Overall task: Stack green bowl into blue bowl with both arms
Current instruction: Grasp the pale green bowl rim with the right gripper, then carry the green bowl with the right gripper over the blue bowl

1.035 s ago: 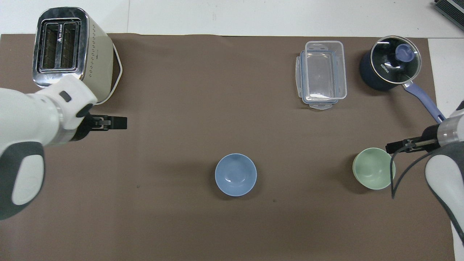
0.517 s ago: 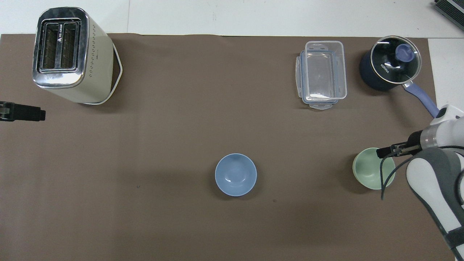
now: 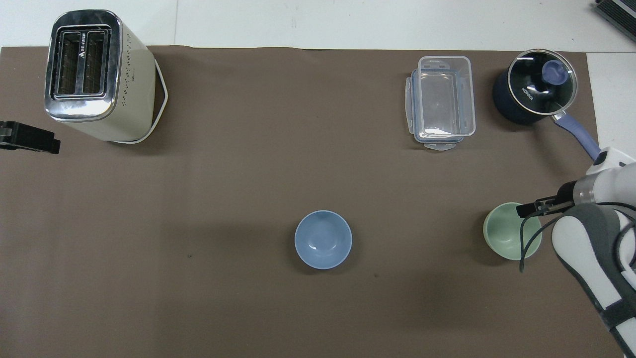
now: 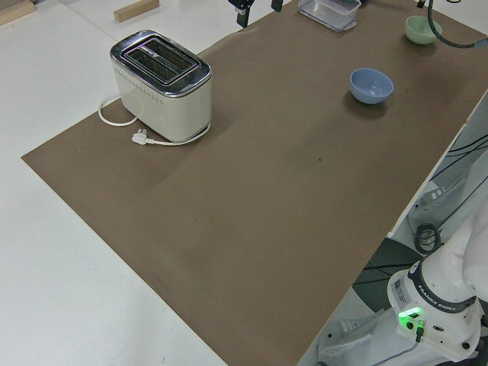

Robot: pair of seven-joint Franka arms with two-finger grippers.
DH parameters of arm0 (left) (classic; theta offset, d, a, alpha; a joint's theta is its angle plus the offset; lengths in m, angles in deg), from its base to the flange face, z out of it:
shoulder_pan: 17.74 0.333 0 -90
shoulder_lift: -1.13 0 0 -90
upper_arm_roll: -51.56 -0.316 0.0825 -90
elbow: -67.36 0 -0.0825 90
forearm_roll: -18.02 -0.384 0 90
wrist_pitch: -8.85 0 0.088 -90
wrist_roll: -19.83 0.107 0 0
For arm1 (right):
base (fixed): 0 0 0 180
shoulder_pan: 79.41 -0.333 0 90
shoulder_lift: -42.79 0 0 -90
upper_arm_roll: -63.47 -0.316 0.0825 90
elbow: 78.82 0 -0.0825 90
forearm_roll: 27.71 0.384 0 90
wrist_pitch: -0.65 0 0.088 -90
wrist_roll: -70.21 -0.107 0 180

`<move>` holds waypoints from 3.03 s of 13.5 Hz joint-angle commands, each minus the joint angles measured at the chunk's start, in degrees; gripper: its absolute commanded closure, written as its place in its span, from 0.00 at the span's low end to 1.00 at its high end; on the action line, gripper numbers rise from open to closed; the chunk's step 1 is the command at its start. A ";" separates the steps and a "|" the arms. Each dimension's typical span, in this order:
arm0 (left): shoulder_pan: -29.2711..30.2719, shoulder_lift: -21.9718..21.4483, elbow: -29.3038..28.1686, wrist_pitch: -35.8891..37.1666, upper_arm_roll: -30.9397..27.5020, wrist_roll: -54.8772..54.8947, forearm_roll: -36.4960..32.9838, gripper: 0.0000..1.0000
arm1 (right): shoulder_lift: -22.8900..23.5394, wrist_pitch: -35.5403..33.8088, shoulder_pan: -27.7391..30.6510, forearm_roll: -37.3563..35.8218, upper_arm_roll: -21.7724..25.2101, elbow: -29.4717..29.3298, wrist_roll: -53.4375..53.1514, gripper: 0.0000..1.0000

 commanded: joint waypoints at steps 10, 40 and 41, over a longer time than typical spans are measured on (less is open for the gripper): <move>-0.51 -1.52 -1.19 3.59 0.16 -0.08 -1.08 0.00 | 0.66 6.15 3.16 -0.18 -0.30 6.14 6.77 1.00; -0.86 -1.52 -1.28 3.07 0.25 -0.34 -0.91 0.00 | 1.09 -6.60 -38.04 8.43 -2.31 -11.19 -44.29 1.00; -0.86 -1.52 -1.28 3.07 0.25 -0.34 -0.91 0.00 | 2.32 -4.85 -39.80 8.60 -2.32 -10.75 -44.56 1.00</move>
